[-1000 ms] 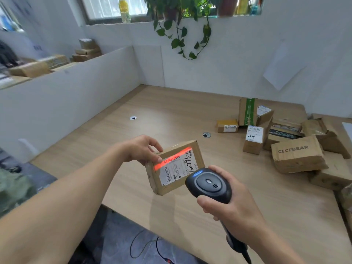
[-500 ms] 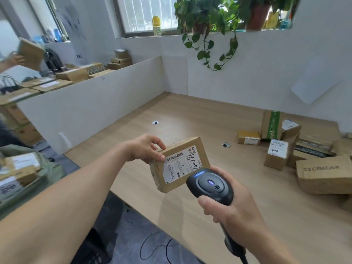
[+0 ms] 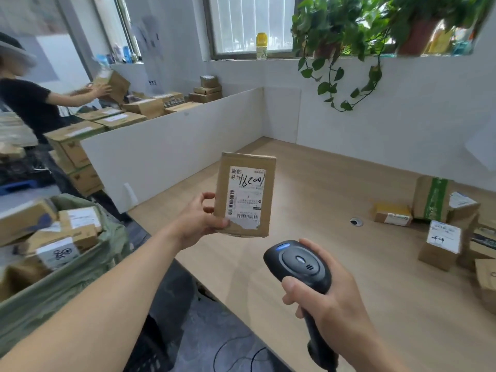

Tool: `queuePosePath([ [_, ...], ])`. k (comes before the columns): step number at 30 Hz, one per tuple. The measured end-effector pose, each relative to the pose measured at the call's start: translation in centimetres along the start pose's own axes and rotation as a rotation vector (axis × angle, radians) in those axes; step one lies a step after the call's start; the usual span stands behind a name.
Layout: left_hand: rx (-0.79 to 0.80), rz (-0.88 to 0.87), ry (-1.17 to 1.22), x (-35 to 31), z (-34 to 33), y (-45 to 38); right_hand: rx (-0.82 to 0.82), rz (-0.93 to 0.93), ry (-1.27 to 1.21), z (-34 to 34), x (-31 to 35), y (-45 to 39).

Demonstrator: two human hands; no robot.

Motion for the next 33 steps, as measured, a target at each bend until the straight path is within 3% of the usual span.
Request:
queuePosePath([
  [16, -0.133, -0.023, 0.134, 0.8, 26.1, -1.3, 0.049, 0.072, -0.035, -26.2, 0.3, -8.6],
  [23, -0.184, 0.017, -0.044, 0.0, 40.1, 0.6, 0.117, 0.124, -0.038, -36.8, 0.3, -11.6],
  [33, -0.499, 0.113, -0.157, 3.4, 60.6, 10.9, 0.365, 0.101, -0.033, -49.7, -1.2, -13.2],
])
Point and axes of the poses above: each hand's wrist, its own y-axis away from the middle knuckle, its own z-axis out of the back of the hand, x = y × z, the point moved 10 cm from there along -y, towards the middle knuckle, and after that the axes turned 3 degrees about z, right-handed, at the moved point
